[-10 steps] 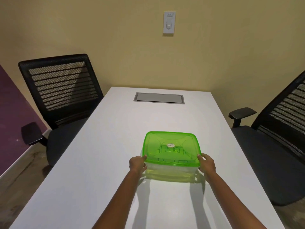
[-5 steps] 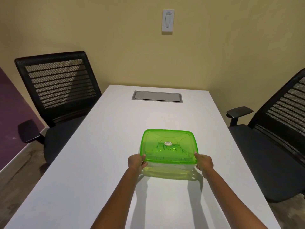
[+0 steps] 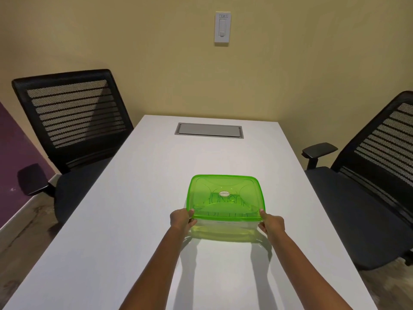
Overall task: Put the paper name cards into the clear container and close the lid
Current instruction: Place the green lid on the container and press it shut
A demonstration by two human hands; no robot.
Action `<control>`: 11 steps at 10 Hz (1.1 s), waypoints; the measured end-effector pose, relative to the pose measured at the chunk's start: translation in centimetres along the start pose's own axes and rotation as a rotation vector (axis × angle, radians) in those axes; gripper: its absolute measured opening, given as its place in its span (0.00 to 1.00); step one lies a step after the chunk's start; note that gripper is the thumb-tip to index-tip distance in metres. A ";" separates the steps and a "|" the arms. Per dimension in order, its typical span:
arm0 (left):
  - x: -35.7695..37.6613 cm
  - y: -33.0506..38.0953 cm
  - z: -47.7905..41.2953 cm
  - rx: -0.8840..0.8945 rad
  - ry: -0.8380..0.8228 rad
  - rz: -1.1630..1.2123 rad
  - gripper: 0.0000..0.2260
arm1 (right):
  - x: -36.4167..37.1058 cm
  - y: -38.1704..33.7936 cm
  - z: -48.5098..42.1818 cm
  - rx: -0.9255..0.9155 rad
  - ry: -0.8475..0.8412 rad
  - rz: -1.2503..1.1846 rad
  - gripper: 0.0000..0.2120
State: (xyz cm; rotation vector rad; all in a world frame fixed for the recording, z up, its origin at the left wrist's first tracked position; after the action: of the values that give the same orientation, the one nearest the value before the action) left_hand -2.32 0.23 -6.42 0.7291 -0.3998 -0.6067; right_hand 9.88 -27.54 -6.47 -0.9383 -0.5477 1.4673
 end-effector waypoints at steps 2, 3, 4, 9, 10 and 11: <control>0.2 -0.1 -0.2 0.006 -0.018 0.029 0.14 | 0.3 -0.6 0.4 0.051 -0.004 -0.029 0.17; 0.1 0.0 -0.4 0.009 -0.016 0.024 0.13 | 0.4 -0.6 0.5 0.076 -0.012 -0.061 0.18; 0.1 0.3 -0.4 0.014 -0.012 0.036 0.13 | 0.4 -0.7 0.5 0.080 -0.025 -0.082 0.18; 13.0 -0.3 6.2 0.939 -0.239 -1.614 0.23 | 0.7 -0.1 2.0 0.101 -0.128 -0.275 0.10; 14.9 -1.6 6.3 0.925 -0.323 -1.712 0.24 | 0.4 -0.1 1.7 0.112 -0.113 -0.265 0.12; 15.5 -2.0 6.1 0.901 -0.347 -1.732 0.25 | 0.3 -0.3 1.1 0.117 -0.099 -0.227 0.13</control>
State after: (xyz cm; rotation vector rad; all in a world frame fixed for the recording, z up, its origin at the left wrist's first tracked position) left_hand 5.43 -13.91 -1.65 1.8258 -0.2581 -2.2810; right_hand 9.16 -27.04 -5.70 -0.6911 -0.6133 1.3297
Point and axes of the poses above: each hand's wrist, its own z-axis away from the middle knuckle, its own x-axis out of the palm, y = z × x, the point moved 9 cm from there along -z, towards the middle knuckle, and after that the axes turned 1 degree about y, right-handed, at the moved point
